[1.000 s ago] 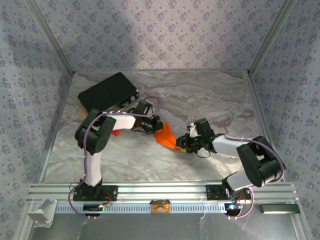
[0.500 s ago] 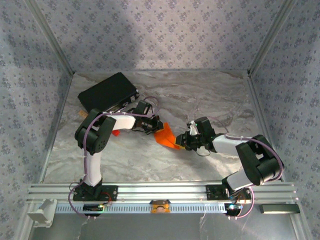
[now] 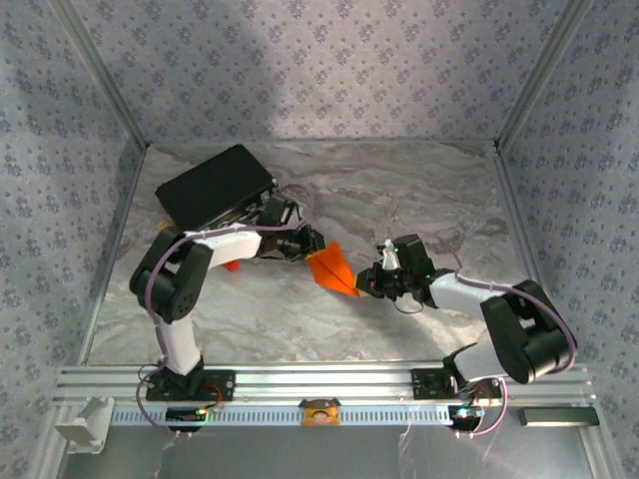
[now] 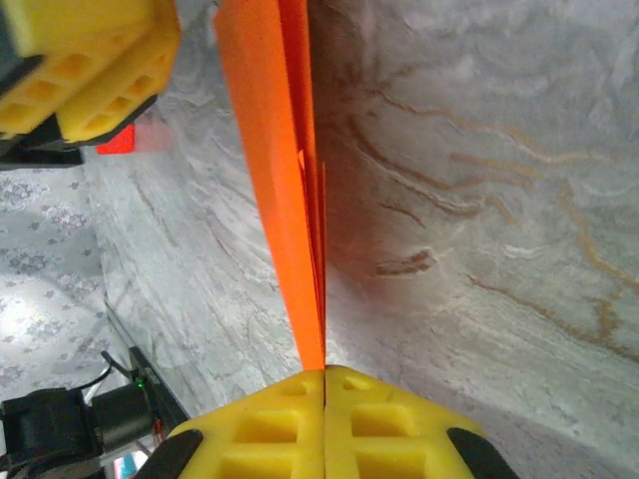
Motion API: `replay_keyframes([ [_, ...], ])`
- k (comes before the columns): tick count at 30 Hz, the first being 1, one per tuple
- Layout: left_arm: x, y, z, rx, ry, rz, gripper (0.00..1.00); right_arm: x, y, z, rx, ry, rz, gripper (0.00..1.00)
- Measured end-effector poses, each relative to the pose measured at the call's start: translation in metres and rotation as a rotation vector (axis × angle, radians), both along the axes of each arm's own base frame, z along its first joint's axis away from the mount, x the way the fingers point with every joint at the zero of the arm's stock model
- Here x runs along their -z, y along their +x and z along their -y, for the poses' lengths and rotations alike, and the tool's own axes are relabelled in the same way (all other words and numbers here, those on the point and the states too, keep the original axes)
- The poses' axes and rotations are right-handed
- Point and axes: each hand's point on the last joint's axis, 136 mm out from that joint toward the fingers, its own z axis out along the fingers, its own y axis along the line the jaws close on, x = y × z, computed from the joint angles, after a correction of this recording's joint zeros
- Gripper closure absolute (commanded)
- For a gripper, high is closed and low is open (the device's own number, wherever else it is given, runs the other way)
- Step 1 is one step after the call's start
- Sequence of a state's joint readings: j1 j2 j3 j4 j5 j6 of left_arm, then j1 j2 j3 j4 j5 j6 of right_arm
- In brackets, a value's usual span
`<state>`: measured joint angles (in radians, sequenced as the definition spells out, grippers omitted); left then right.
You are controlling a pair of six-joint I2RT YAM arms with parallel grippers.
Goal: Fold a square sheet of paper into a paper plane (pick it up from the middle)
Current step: Turn over the paper at the center of the table.
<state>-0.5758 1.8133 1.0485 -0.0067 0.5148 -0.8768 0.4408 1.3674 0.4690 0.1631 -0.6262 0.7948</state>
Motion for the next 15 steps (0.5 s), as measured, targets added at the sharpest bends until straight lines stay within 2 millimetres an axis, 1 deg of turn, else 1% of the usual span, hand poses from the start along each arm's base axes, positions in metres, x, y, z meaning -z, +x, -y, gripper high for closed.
replay_keyframes([
  [1,-0.011,0.0,-0.002,-0.005,-0.007,0.028,0.66,-0.005,0.001,0.002,0.004,-0.011,0.026,0.93],
  [3,-0.028,0.0,-0.005,-0.016,-0.017,0.074,0.64,-0.014,0.001,0.007,0.009,-0.048,0.072,0.93],
  [5,-0.045,-0.001,-0.011,-0.03,-0.02,0.127,0.62,-0.023,0.002,0.013,0.011,-0.124,0.129,0.93],
  [7,-0.057,-0.002,-0.019,-0.049,-0.014,0.174,0.6,-0.039,0.005,0.013,-0.003,-0.212,0.207,0.93],
  [11,-0.071,-0.008,-0.038,-0.099,0.018,0.245,0.58,-0.081,0.01,0.004,-0.039,-0.385,0.41,0.93],
  [13,-0.075,-0.01,-0.048,-0.128,0.04,0.273,0.58,-0.095,0.012,0.004,-0.033,-0.494,0.492,0.94],
  [15,-0.08,-0.011,-0.058,-0.158,0.062,0.303,0.57,-0.101,0.013,0.01,-0.016,-0.625,0.54,0.94],
])
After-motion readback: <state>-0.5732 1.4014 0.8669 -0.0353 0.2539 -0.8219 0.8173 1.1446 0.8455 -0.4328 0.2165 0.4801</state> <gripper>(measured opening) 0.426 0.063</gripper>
